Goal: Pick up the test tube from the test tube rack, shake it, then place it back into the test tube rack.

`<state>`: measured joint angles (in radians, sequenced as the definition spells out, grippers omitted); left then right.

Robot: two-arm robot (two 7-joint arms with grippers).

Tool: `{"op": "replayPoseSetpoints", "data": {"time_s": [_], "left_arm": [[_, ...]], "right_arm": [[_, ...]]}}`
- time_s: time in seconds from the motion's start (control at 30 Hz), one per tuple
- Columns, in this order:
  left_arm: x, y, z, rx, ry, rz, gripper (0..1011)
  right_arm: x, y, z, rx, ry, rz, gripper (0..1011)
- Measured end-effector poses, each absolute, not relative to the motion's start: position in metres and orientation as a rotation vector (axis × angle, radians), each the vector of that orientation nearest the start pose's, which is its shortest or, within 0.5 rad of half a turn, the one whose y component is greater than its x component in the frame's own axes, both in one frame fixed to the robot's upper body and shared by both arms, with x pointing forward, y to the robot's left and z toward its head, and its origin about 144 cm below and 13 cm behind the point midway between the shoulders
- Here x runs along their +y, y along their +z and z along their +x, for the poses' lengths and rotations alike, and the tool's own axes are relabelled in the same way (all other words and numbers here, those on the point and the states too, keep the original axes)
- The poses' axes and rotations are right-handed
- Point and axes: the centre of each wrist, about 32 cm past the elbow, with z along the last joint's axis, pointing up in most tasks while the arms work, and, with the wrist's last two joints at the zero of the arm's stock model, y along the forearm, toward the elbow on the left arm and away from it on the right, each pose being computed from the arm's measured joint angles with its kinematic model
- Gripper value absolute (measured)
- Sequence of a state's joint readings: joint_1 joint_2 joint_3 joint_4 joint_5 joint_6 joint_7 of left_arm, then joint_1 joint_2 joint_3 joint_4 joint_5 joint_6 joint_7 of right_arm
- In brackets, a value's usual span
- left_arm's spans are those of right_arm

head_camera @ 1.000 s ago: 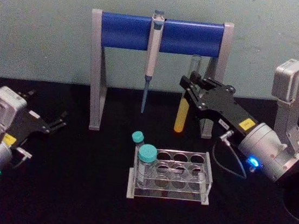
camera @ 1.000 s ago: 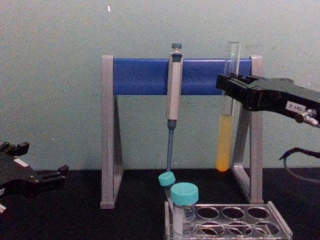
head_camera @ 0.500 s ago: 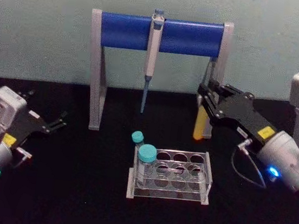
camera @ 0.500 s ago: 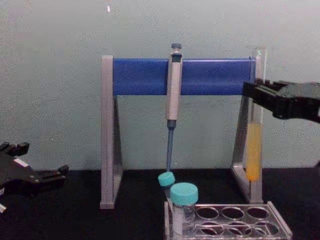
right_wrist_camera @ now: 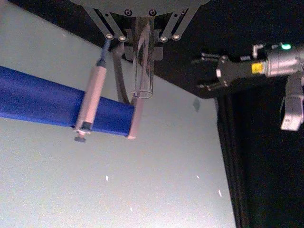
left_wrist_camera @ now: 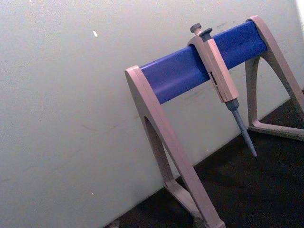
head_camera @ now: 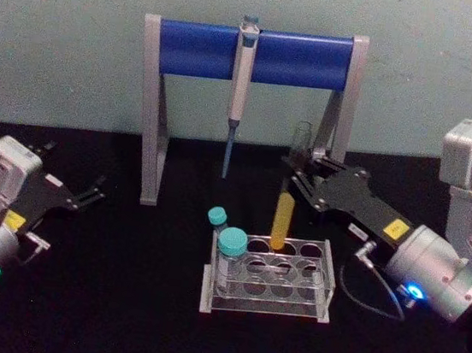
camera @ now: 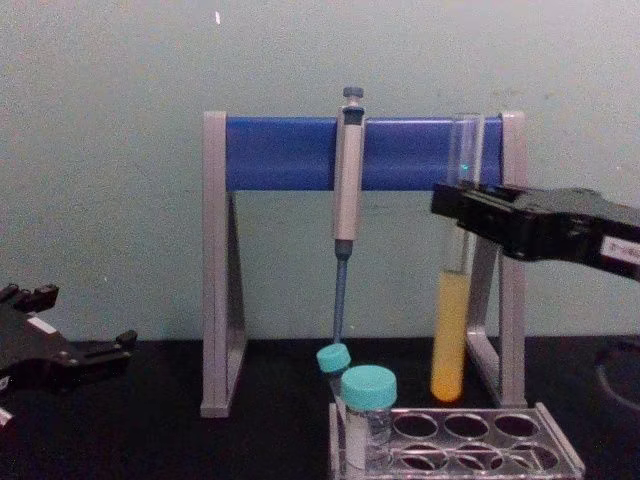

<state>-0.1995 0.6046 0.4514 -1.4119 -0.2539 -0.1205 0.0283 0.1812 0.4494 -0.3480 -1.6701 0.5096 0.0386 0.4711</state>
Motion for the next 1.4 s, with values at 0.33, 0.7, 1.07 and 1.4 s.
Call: {"op": "replayPoseSetpoints", "data": {"time_s": [0.33,0.7,1.07,1.4], "left_arm": [[0.310,1.140,0.489,-0.285,1.248,0.304,1001],[0.310,1.140,0.489,-0.285,1.248,0.304,1001],[0.310,1.140,0.489,-0.285,1.248,0.304,1001],[0.310,1.140,0.489,-0.285,1.248,0.304,1001]], "right_arm": [[-0.229,1.212,0.510,-0.071,-0.750,0.152,228],[-0.234,1.211,0.520,-0.112,-0.832,0.138,229],[-0.237,1.212,0.519,-0.118,-0.840,0.132,229],[-0.238,1.214,0.517,-0.116,-0.832,0.127,229]]}}
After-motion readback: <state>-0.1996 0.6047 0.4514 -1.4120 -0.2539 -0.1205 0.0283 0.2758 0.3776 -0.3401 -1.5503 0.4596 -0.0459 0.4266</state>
